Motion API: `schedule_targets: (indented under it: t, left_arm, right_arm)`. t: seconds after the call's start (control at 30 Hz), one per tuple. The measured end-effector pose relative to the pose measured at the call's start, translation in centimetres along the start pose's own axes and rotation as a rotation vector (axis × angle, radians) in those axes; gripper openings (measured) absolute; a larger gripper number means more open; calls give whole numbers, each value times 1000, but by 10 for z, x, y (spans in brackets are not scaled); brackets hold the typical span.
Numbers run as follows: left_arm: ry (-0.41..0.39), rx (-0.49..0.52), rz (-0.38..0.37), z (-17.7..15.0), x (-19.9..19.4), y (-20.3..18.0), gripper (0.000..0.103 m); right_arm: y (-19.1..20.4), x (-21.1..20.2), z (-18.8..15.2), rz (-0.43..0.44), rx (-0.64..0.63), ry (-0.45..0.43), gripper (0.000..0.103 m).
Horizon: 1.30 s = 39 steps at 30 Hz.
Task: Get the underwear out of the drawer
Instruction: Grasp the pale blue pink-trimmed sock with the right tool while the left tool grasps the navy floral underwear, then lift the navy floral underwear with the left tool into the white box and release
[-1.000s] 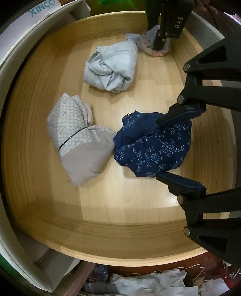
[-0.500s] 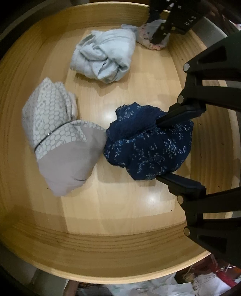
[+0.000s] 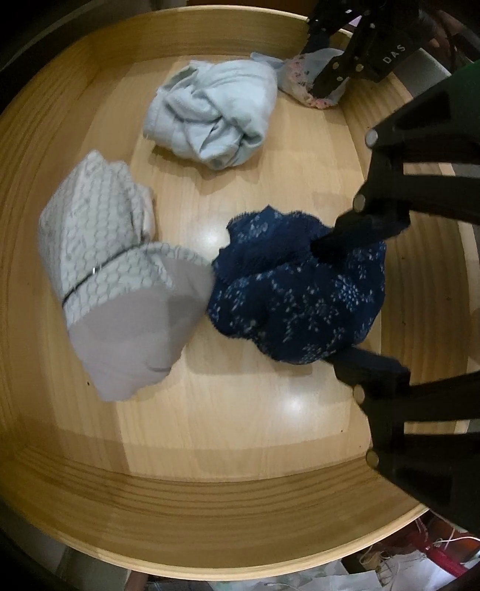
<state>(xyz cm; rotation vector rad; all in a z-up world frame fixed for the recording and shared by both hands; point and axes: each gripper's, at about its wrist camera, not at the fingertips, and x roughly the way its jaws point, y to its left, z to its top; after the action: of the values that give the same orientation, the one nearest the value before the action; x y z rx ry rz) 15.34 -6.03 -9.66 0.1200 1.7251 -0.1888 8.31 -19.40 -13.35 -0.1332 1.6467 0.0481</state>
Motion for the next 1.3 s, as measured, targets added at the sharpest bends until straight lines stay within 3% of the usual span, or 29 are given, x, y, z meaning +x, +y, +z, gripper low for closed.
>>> schedule_targets:
  t: [0.2,0.37,0.67,0.73,1.07,1.3]
  left_arm:
    - [-48,-6,-6,-11,-6,-3,21]
    - [-94,0,-4,-23,-16,-1,19]
    - [-226,20,-24,-47,-68,6,19]
    - [-254,32,-23,-65,-81,10,19]
    - [-399,75,-30,-96,-164,13,19]
    - [-543,124,-43,-111,-257,17,19]
  right_arm:
    - [1,7,-6,6,-3,2,42]
    - [3,9,-12,6,-4,4,42]
    - [3,11,-23,4,8,-8,42]
    - [1,10,-24,4,6,-10,42]
    - [-1,9,-24,8,13,-5,42]
    - [-2,9,-25,9,14,-4,42]
